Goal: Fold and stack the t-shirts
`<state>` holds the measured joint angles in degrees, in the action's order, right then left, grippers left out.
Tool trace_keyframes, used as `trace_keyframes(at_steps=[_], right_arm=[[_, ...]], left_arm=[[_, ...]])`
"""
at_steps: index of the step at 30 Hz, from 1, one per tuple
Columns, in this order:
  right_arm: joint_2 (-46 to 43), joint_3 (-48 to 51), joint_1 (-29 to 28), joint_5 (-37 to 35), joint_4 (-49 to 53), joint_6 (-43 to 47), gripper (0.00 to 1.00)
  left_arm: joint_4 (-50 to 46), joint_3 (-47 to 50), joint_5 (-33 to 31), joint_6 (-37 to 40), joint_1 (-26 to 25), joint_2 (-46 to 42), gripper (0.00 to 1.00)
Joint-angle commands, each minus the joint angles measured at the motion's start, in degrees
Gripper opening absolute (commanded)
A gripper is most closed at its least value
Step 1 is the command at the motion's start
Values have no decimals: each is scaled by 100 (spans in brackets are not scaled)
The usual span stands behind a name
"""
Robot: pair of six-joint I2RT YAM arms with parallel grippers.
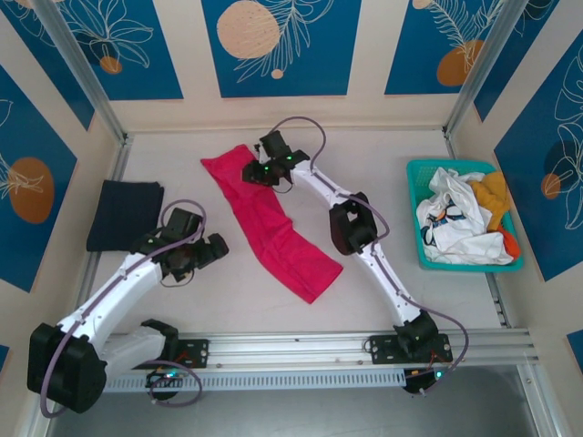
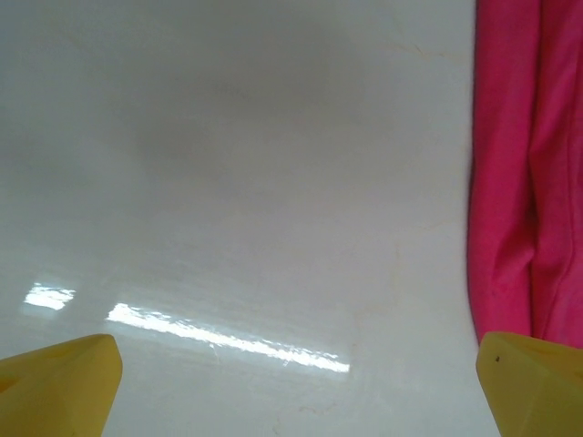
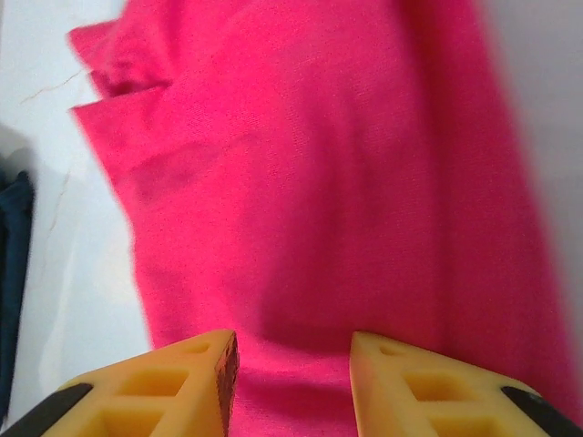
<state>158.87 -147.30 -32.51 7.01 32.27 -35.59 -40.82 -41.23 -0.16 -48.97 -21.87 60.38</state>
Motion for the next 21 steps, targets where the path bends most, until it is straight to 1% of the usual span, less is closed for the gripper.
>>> trace_keyframes(at_steps=[1,2,4,6,8,9,12,13,15,16,17,19,20,21], right_arm=[[42,88,363,-284,470,-94,40],[11,174,430,-314,502,-126,40],[-61,316,512,-524,634,-261,41],[-191,513,574,-921,819,-492,41],[-439,918,610,-1267,733,-631,40],[-601,1194,627,-1329,552,-650,40],[-986,1767,693,-1172,82,-622,39],[-1057,1820,715,-1150,48,-601,39],[-1157,1825,759,-1070,123,-518,39],[-1213,1857,787,-1013,117,-497,39],[-1302,1935,818,-924,86,-472,39],[-1513,2182,864,-784,-58,-411,39],[-1652,2341,886,-761,-134,-377,39],[-1801,2514,903,-753,-218,-340,39]], left_arm=[[307,-319,310,128,-283,173,100],[435,-406,341,166,-420,266,100],[656,-605,210,246,-780,515,100],[957,-847,94,480,-1230,873,100],[1405,-992,142,700,-1642,1191,100],[1650,-1053,183,798,-1856,1391,100],[2083,-1271,392,905,-2285,1918,100],[2195,-1334,474,922,-2383,2051,99],[2627,-1433,851,1013,-2597,2356,96],[2819,-1473,959,1028,-2690,2500,93],[2981,-1537,1031,1006,-2790,2694,89],[3088,-1756,1103,920,-2946,3119,74],[3081,-1918,1188,899,-3021,3369,65],[3031,-2085,1292,898,-3078,3604,60]])
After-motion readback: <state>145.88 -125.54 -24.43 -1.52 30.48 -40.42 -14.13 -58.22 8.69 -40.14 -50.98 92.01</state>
